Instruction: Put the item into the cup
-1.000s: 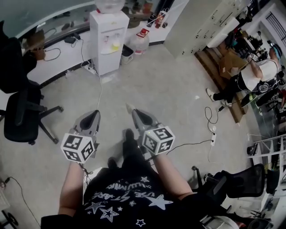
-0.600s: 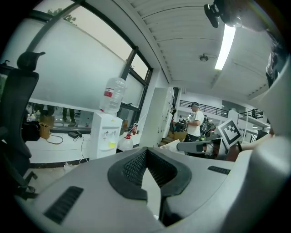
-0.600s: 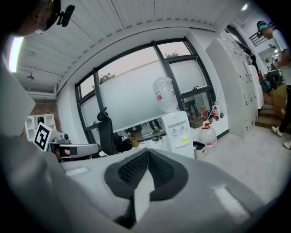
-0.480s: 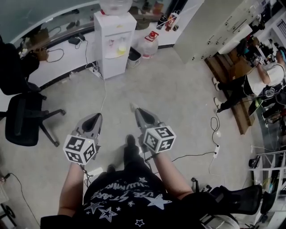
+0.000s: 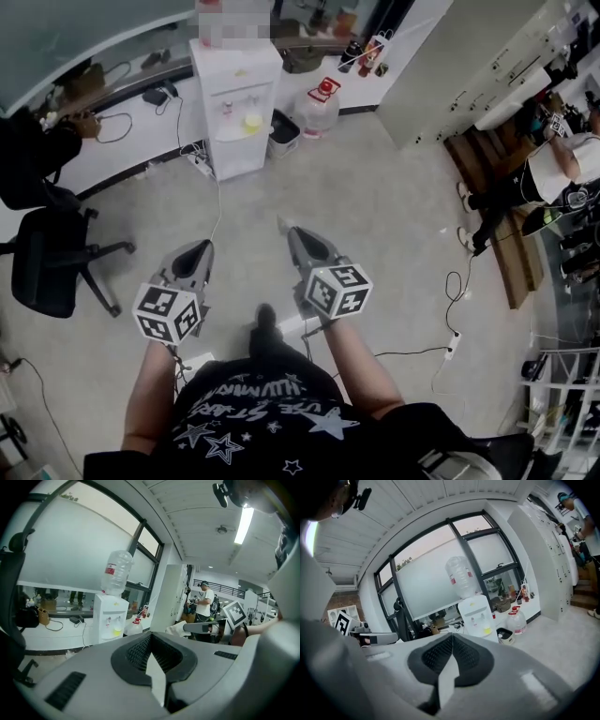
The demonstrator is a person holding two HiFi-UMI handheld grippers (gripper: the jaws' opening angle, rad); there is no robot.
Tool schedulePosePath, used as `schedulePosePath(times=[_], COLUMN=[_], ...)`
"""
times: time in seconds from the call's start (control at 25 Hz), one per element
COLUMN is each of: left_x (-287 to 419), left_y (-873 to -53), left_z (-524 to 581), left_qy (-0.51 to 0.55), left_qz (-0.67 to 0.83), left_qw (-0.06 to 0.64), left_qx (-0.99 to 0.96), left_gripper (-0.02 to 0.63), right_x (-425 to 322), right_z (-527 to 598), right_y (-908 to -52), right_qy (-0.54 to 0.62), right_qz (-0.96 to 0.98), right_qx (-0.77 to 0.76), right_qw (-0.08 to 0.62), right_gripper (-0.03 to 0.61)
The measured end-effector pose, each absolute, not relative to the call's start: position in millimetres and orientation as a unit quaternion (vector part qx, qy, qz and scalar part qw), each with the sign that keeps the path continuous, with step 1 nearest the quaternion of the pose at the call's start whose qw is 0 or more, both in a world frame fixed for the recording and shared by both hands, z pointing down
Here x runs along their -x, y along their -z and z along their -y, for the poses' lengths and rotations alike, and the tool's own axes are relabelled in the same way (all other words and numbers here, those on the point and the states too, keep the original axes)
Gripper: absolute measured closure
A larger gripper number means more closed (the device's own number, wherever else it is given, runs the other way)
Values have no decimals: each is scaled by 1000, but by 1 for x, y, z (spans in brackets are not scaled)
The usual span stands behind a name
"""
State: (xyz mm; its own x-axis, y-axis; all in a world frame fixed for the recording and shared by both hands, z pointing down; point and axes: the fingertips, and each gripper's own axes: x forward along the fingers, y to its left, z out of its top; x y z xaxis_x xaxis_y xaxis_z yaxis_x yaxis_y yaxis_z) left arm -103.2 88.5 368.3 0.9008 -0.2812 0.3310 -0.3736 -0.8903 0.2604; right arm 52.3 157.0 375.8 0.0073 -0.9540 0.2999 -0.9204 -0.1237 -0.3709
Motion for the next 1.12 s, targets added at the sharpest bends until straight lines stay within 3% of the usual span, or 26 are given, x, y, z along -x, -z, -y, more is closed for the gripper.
schedulePosePath(times=[0.36,1.12], left_x=[44,-15], left_y=[-376,-410], left_z=[-65,41], left_qy=[-148,-149], left_qz=[208,191], left_qw=[161,193], left_qx=[-953,-951], left_gripper=[611,611], right_x=[-114,-153], right_z=[-134,-44], right_y=[-395,-423], right_qy=[258,281], right_qz=[-683,-665], right_qx=[683,692], right_qw=[31,-6], right_gripper=[577,577])
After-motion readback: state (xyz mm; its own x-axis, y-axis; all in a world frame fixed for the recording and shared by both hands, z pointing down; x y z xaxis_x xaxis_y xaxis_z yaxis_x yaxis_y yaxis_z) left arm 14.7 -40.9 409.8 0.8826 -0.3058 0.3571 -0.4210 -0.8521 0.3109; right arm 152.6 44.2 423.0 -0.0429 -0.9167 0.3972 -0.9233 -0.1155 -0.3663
